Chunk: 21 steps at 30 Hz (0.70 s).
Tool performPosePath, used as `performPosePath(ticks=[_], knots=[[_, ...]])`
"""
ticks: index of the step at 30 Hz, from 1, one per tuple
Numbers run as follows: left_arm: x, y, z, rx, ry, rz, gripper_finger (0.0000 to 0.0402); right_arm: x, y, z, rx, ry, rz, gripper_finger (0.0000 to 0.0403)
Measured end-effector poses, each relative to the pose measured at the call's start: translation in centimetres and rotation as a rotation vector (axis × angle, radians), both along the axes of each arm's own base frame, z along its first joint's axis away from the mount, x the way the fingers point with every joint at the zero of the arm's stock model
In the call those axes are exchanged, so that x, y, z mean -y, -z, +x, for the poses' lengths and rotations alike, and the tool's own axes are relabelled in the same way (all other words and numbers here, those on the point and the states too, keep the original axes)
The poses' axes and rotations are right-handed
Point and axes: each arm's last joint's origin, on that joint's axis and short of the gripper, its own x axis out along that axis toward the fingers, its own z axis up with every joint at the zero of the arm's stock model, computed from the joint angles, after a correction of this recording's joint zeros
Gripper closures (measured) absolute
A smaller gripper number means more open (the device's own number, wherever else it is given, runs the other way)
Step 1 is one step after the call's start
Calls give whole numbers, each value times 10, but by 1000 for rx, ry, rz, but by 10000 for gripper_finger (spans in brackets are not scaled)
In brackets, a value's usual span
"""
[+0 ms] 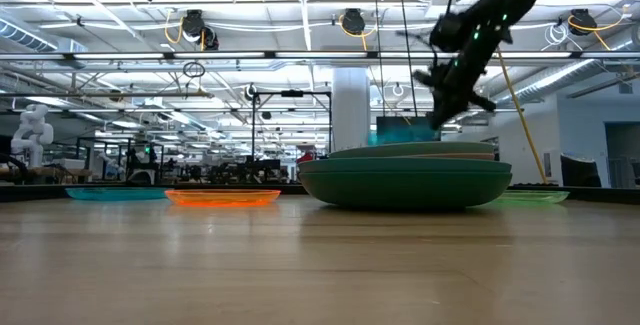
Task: Stack plastic plates
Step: Stack the right blue plate on top of the light blue plate
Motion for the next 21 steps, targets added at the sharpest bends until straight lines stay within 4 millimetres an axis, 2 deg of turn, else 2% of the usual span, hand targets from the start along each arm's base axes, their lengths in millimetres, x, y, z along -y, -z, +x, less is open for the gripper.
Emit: performPosePath(ticks=[5,9,15,21], knots=[[0,0,0,0,0,0,337,-34,-29,10,123,-138,-16,402],[0,0,0,0,0,0,337,-67,-40,24,168,-300,24,402],[0,0,0,0,0,0,337,-115,-33,47,93,-480,124,402],[0,0,0,2,-1,-3,337,-145,-23,63,-28,-498,126,403]])
